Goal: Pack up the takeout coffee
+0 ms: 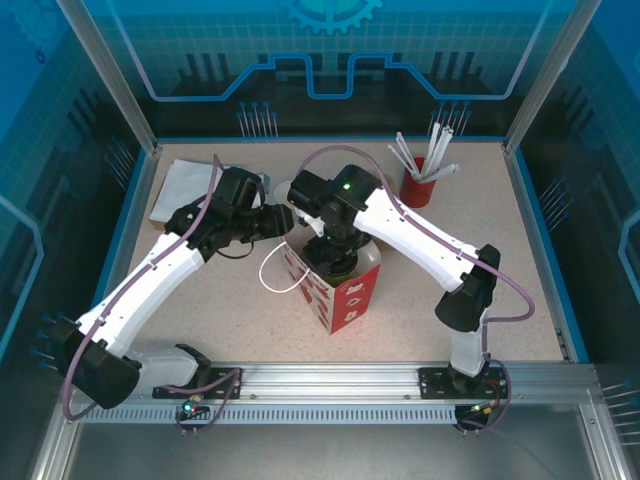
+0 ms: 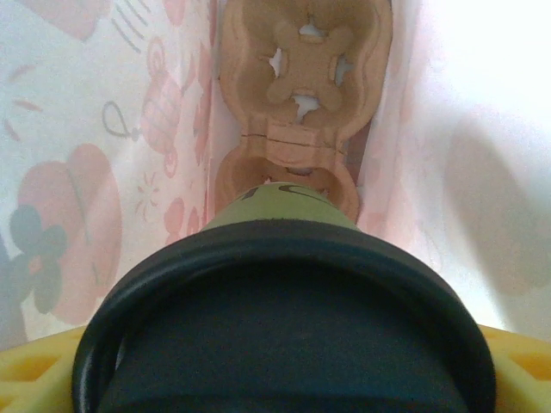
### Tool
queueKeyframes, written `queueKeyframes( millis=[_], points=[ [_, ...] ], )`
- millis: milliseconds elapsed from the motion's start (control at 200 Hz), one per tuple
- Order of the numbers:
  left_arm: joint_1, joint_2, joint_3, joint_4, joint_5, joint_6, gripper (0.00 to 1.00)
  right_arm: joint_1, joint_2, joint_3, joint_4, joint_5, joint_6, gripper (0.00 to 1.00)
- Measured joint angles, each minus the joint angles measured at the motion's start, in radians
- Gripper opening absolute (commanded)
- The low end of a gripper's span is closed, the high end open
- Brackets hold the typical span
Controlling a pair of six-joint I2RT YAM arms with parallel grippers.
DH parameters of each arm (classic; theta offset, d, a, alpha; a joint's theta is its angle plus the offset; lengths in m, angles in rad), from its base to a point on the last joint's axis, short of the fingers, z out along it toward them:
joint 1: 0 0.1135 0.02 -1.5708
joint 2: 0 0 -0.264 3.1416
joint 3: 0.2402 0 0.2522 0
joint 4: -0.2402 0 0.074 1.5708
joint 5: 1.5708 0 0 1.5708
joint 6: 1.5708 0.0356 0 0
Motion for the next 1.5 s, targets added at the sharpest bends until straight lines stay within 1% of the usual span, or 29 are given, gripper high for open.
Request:
queueKeyframes(
  millis=[180, 530, 795, 1141, 1501],
  points=[
    [0.000, 0.000, 0.000, 0.002, 0.006, 0.005, 0.44, 0.000, -0.028, -0.074, 0.027, 0.006, 0.008, 0.81],
    [0.000, -0.003, 0.000, 0.002, 0.006, 0.004, 0.45, -0.002, -0.050, -0.202, 0.113, 0.006, 0.025, 0.81],
    [0.000, -0.004, 0.000, 0.000, -0.003, 0.001, 0.48, -0.002, -0.069, -0.237, 0.145, 0.014, 0.042, 0.81],
    [0.000, -0.006, 0.000, -0.024, -0.041, -0.026, 0.43, -0.006, -0.097, -0.268, 0.156, 0.032, 0.077, 0.81],
    [0.000, -0.007, -0.002, -0.024, -0.044, -0.047, 0.43, -0.006, -0.099, -0.285, 0.160, 0.031, 0.109, 0.81]
  ],
)
